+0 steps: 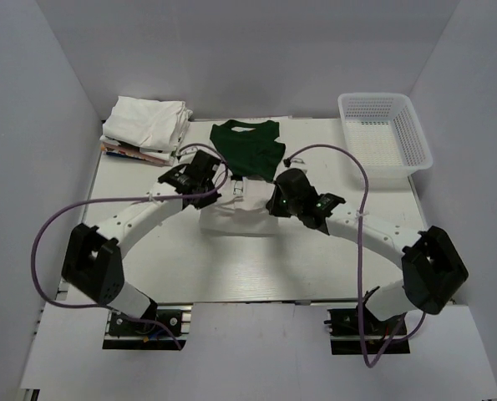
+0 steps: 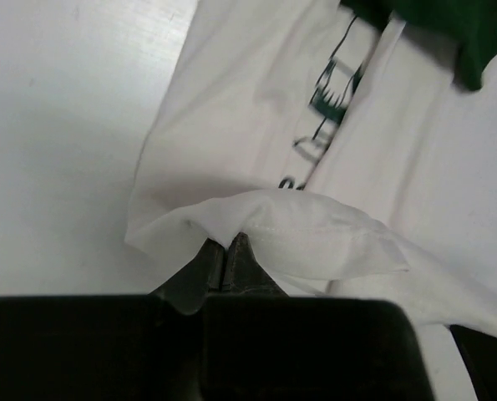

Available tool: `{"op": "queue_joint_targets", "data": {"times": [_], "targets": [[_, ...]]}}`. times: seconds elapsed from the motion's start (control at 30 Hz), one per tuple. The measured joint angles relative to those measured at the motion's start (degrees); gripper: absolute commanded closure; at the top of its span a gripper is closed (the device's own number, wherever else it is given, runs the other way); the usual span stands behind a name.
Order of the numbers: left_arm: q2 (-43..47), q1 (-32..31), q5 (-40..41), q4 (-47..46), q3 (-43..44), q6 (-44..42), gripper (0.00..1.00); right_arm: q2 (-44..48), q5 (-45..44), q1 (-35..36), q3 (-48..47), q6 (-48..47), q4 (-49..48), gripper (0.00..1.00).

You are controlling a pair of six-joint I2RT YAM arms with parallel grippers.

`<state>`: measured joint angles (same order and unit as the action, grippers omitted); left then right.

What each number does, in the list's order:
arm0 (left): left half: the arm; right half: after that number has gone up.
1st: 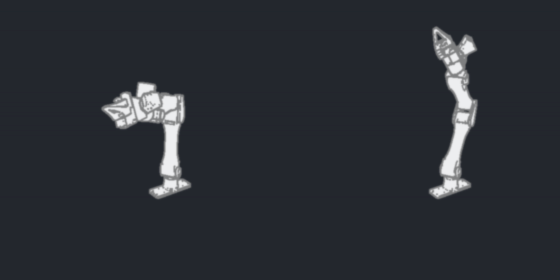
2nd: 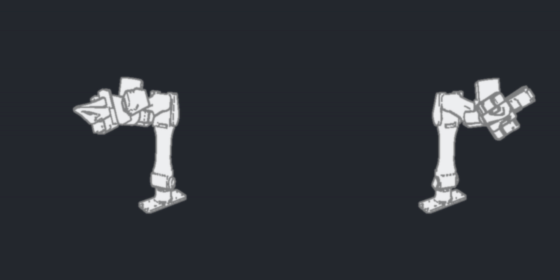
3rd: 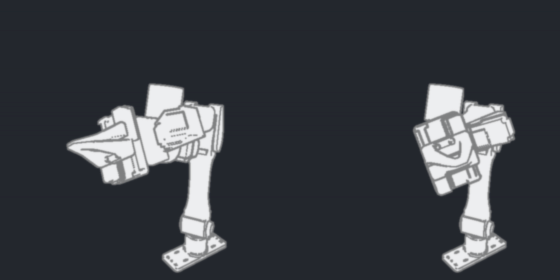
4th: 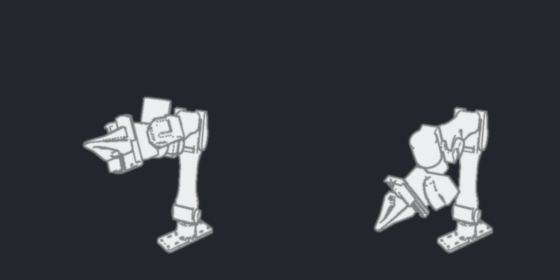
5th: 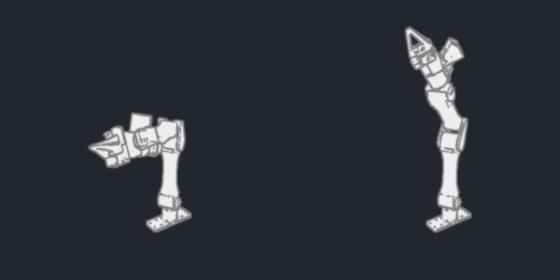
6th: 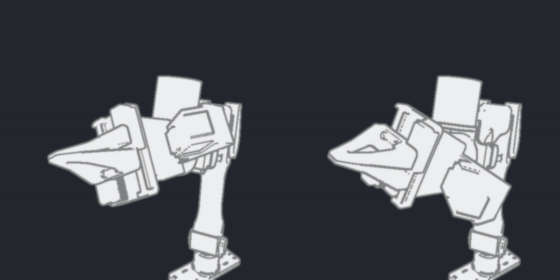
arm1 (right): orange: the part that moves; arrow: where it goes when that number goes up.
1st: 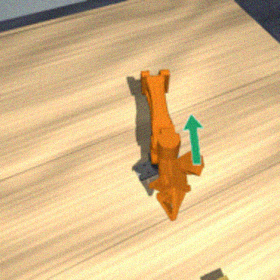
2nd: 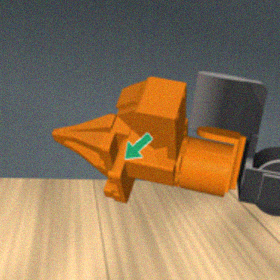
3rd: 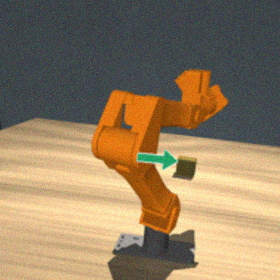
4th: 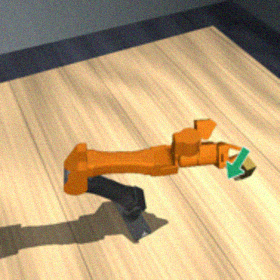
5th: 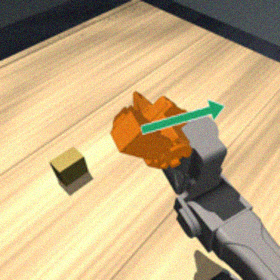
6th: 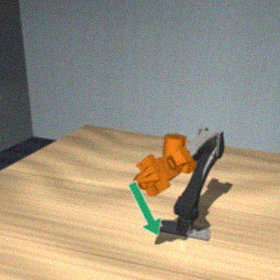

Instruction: Fold and stack the t-shirts

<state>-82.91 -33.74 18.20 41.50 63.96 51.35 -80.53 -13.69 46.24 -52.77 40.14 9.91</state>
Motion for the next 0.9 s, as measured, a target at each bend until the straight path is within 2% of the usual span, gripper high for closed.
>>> {"op": "queue_joint_targets", "data": {"times": [0.17,0.43,0.53,0.57,0.6,0.67,0.7,0.73,0.77,0.8,0.9], "targets": [[-10.71,3.43,-0.59,-3.04,10.4,-3.61,1.0,-7.39,0.5,-4.5,-7.82,-2.58,-1.14,1.0],[-20.63,7.67,-3.28,-4.94,17.88,-7.89,1.0,-19.71,5.25,-10.58,-16.24,-4.15,-1.73,1.0],[-24.94,8.85,-4.74,-5.51,21.24,-9.27,0.98,-24.15,7.3,-12.48,-19.61,-4.44,-1.46,0.84],[-26.71,9.22,-5.18,-5.84,22.73,-9.64,0.91,-25.9,7.96,-13.07,-21.07,-4.55,-1.49,0.76],[-28.87,9.9,-5.49,-5.99,24.63,-9.99,0.63,-27.47,8.28,-13.6,-22.53,-4.59,-1.42,0.62],[-32.26,10.62,-5.79,-5.31,28.06,-10.69,0.49,-30.8,8.76,-14.8,-25.55,-5.2,-1.42,0.45],[-34.36,11.19,-5.86,-5.05,30.69,-10.86,0.26,-32.09,9.05,-15.37,-26.95,-5.77,-1.38,0.31],[-36.54,11.91,-5.97,-4.26,33.75,-11.47,0.19,-33.24,9.2,-15.89,-28.3,-6.25,-1.4,0.13],[-38.6,12.63,-6.19,-3.26,37.0,-11.82,0.16,-34.03,9.73,-16.44,-29.55,-7.13,-1.22,0.1],[-40.72,13.49,-6.34,-2.36,40.83,-12.13,0.06,-34.29,10.29,-16.76,-30.45,-8.55,-1.14,0.1],[-42.03,15.3,-6.69,-1.64,45.11,-13.2,0.01,-32.98,12.74,-17.38,-30.53,-13.25,-1.64,0.1]]}}
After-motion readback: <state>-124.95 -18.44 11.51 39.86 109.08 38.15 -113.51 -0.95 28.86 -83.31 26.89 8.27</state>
